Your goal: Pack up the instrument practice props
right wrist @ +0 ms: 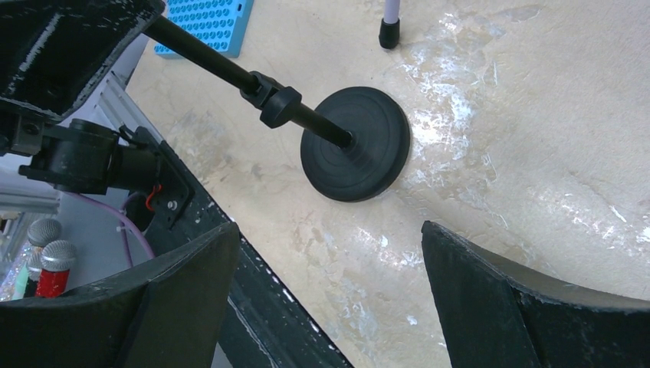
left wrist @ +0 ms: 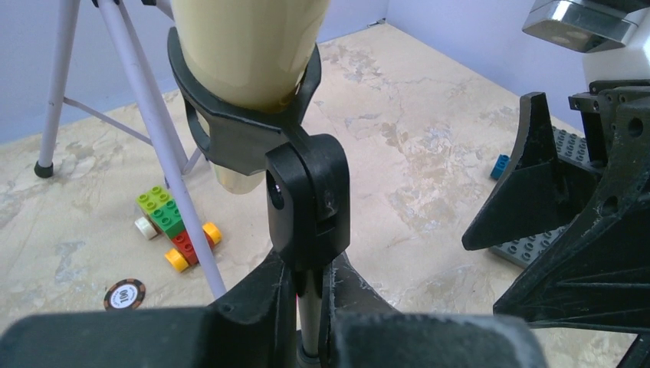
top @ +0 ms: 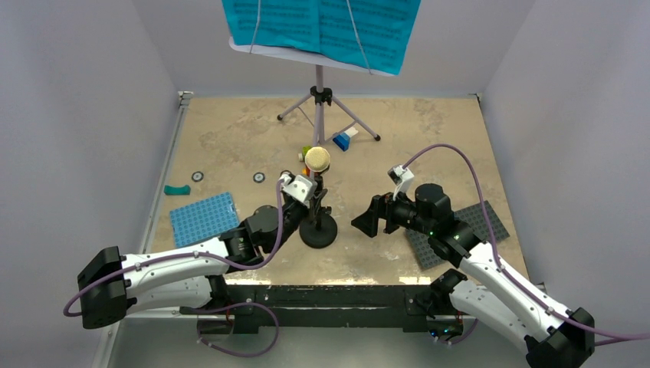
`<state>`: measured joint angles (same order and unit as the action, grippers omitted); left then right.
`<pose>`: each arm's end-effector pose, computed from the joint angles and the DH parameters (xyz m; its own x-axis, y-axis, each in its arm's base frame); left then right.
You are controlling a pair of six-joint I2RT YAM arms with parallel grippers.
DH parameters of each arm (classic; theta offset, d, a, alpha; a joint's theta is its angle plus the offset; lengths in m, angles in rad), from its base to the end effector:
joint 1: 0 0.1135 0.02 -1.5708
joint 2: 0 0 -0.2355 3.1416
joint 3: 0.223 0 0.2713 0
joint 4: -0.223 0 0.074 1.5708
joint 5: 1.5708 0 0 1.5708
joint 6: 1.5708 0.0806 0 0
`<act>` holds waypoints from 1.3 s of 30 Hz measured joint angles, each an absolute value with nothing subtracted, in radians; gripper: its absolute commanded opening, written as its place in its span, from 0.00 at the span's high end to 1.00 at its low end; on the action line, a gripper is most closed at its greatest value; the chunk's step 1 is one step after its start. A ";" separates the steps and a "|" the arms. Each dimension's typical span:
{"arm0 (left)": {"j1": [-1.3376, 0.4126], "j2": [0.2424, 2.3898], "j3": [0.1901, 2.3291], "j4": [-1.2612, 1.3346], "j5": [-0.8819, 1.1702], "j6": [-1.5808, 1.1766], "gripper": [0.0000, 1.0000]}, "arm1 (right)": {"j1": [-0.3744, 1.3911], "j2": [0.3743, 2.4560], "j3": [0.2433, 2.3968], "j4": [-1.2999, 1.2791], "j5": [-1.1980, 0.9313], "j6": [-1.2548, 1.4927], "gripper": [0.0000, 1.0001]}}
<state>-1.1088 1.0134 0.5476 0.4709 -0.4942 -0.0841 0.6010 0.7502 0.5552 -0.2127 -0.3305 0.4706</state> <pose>0.1696 -0.2548 0.2489 -0.0462 -0.0732 -0.9963 0.5748 0.8137 -0.0864 0.1970 0.1668 0.2221 -0.6454 0.0775 -0.7599 -0.5474 0.6468 0.5309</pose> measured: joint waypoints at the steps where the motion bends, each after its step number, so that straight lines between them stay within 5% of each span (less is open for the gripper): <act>1: -1.109 1.012 0.545 0.474 -0.490 -0.075 1.00 | 0.601 0.750 0.558 -0.212 -0.331 0.471 0.07; 22: -0.825 0.876 0.360 0.667 0.124 -0.089 1.00 | 0.577 0.981 0.574 0.094 -0.606 0.682 0.15; 31: -0.825 0.916 0.338 0.763 0.222 -0.121 1.00 | 0.575 1.143 0.574 0.235 -0.673 0.662 0.31; 39: -0.825 0.910 0.338 0.754 0.231 -0.120 1.00 | 0.575 1.295 0.555 0.412 -0.781 0.708 0.33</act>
<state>-0.8249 0.9104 0.3382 0.7540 0.2314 -0.1196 0.5755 1.2953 0.5552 0.4118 -0.7807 0.7078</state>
